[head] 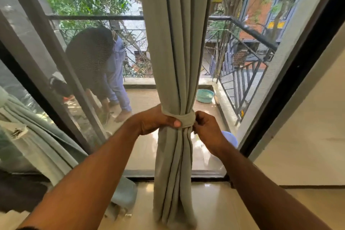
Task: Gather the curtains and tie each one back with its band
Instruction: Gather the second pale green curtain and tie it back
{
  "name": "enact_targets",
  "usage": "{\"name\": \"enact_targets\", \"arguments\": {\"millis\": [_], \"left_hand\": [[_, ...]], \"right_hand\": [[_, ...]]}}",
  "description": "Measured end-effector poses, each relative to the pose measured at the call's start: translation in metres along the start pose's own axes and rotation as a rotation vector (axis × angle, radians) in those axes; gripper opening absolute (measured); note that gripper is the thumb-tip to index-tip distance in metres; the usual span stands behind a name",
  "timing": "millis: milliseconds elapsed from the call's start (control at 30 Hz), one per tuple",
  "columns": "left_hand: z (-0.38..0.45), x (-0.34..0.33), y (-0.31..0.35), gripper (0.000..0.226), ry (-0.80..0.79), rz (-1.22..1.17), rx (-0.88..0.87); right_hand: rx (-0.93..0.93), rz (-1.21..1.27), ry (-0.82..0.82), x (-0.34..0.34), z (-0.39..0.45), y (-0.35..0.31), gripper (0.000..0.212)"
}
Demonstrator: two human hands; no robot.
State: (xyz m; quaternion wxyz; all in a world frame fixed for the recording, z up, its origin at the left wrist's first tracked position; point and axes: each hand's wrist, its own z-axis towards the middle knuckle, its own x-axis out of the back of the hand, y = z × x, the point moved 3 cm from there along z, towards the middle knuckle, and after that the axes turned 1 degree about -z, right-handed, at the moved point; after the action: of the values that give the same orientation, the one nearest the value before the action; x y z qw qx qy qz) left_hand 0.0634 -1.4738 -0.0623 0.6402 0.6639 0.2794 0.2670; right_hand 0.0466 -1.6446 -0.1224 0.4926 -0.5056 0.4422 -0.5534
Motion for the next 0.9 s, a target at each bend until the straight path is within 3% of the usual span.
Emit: {"name": "enact_targets", "arguments": {"millis": [133, 200, 333, 400, 467, 500, 600, 700, 800, 900], "left_hand": [[0.005, -0.006, 0.001, 0.051, 0.084, -0.011, -0.109], [0.007, -0.007, 0.005, 0.045, 0.104, -0.023, -0.17], [0.012, -0.003, 0.005, 0.047, 0.231, -0.033, -0.205], [0.012, 0.001, 0.002, 0.056, 0.29, 0.004, -0.193], [0.009, 0.004, 0.003, 0.066, 0.337, 0.063, -0.187], [0.008, 0.006, 0.004, 0.068, 0.368, 0.104, -0.189], [0.005, 0.014, 0.0, 0.061, 0.531, 0.212, -0.182], [0.011, 0.011, -0.002, 0.043, 0.625, 0.229, -0.229], [0.033, -0.008, 0.007, 0.036, 0.593, 0.249, -0.274], [0.064, -0.035, 0.017, 0.03, 0.524, 0.36, -0.291]], "right_hand": [[0.011, -0.231, -0.047, 0.011, 0.007, 0.006, 0.006], [-0.006, -0.439, -0.096, 0.012, 0.008, 0.016, 0.004], [-0.096, -0.61, -0.139, 0.003, -0.003, 0.03, 0.031], [-0.101, -0.607, -0.102, 0.004, 0.001, 0.031, 0.026], [-0.086, -0.583, -0.056, 0.01, 0.005, 0.027, 0.008], [-0.071, -0.552, -0.032, 0.014, 0.007, 0.023, 0.01], [-0.02, -0.377, 0.048, 0.026, 0.005, -0.001, 0.055], [0.092, -0.185, 0.025, 0.028, 0.004, -0.041, 0.057], [0.239, -0.143, 0.067, 0.027, 0.01, -0.086, 0.065], [0.311, -0.202, 0.28, 0.039, 0.019, -0.115, 0.067]]}}
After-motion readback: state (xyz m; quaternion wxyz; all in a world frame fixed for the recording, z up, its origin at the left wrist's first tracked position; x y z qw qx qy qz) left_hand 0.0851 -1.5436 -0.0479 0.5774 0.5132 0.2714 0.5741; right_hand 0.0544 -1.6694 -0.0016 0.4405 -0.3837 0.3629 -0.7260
